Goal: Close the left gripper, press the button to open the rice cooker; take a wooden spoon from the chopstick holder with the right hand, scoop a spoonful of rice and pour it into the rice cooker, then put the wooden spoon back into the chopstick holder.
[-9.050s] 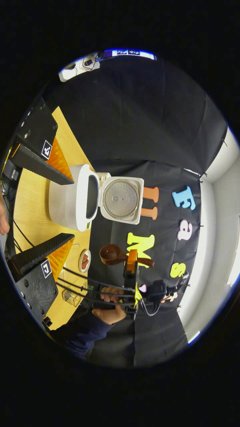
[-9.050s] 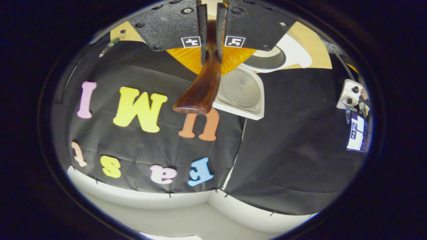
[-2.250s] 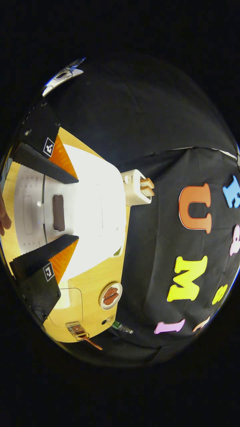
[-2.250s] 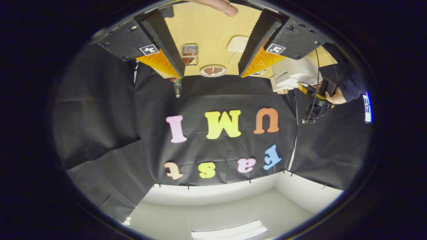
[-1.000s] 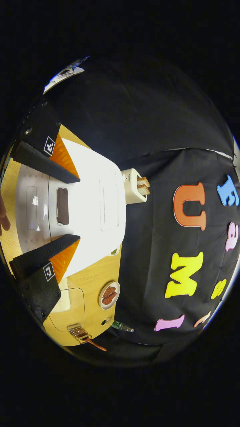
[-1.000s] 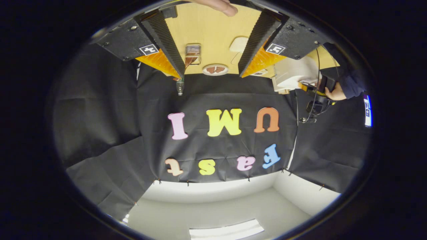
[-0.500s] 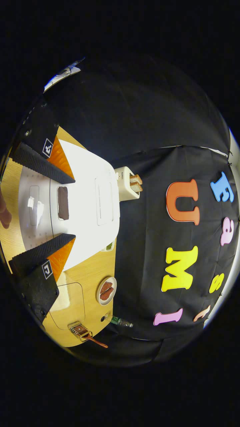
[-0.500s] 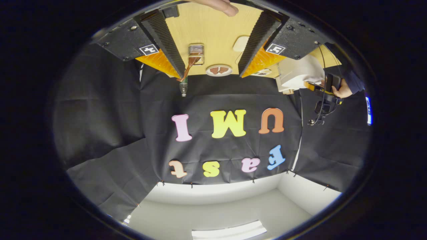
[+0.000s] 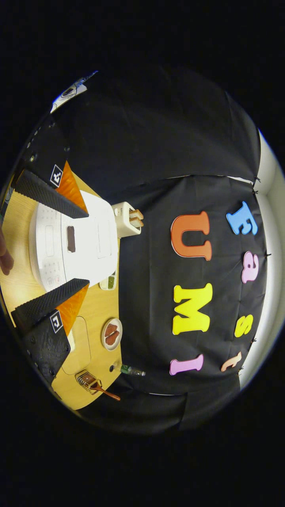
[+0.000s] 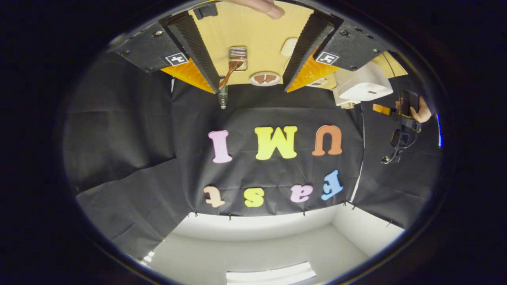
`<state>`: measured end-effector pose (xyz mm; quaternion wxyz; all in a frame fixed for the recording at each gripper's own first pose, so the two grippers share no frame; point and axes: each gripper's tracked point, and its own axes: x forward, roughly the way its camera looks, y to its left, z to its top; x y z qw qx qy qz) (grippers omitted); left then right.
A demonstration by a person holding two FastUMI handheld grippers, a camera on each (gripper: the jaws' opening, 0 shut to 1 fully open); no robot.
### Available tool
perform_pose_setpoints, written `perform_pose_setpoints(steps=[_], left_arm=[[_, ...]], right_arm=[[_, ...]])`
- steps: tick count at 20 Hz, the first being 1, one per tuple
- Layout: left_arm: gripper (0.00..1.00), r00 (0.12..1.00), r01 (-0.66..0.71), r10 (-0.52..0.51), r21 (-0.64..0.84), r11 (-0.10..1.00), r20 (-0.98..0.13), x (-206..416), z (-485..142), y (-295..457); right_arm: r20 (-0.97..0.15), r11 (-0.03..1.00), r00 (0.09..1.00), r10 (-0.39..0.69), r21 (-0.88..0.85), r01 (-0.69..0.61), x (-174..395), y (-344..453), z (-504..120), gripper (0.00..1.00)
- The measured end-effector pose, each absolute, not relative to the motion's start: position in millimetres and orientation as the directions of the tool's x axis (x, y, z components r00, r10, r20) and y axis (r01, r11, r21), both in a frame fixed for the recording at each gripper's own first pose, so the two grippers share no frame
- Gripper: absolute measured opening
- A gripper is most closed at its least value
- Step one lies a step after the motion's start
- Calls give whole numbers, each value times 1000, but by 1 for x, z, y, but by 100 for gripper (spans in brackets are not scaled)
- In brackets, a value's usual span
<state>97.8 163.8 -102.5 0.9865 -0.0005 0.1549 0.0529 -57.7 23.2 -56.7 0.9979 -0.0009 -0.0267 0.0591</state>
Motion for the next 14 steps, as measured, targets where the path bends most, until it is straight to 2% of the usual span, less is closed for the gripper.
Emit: perform_pose_setpoints(steps=[3, 10, 14], left_arm=[[97, 968, -111, 108, 4, 994, -227, 70, -75, 151], [97, 999, -34, 34, -5, 999, -37, -2, -33, 95], [96, 999, -49, 49, 45, 998, 0, -28, -32, 89]], right_arm=[[63, 995, 993, 103, 0, -103, -59, 21, -47, 100], [25, 996, 995, 93, -5, -93, -54, 22, -37, 100], [24, 995, 995, 94, -20, -93, -54, 26, -33, 100]])
